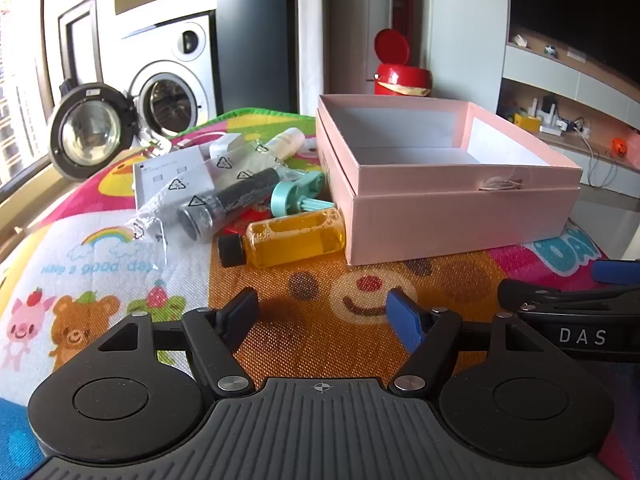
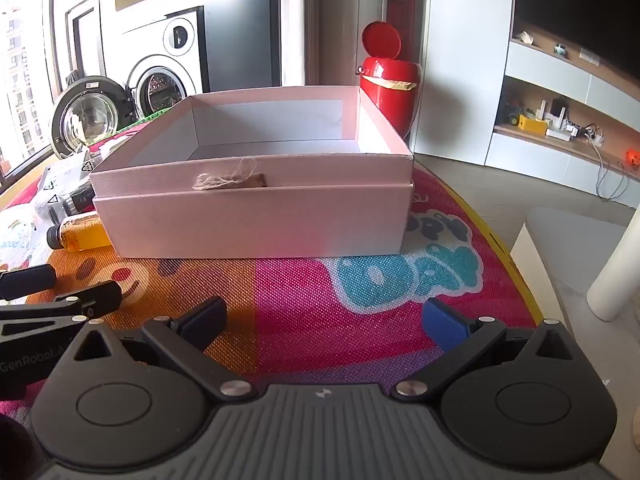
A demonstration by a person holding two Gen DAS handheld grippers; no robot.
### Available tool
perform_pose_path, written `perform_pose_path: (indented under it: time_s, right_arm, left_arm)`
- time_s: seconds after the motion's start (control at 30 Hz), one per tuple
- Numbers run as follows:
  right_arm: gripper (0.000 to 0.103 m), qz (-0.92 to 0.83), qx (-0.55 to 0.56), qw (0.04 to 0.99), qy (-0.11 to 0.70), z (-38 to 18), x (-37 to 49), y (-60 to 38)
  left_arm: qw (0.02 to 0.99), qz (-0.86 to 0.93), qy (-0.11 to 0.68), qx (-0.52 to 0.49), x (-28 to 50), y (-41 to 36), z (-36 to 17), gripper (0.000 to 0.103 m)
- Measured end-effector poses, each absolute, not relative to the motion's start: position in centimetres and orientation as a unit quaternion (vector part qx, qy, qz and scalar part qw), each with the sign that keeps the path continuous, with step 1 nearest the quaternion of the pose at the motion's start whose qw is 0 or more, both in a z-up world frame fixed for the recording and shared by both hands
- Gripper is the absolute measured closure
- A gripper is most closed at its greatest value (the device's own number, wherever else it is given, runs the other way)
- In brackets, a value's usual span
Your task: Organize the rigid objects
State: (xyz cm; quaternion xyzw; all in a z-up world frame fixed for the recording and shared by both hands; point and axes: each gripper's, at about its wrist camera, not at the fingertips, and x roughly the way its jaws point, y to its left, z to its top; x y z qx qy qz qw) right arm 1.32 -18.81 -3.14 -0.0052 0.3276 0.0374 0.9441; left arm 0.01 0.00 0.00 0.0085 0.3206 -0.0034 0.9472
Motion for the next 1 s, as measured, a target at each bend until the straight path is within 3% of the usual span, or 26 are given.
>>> perform_pose_path:
  time_s: [1.0]
  right_arm:
    - [0.0, 0.038, -0.003, 0.945, 0.325, -3.16, 1.33, -18.92]
  left_arm:
    - [0.948, -0.004, 0.318, 0.006, -0.03, -0.07, 0.02, 0.027]
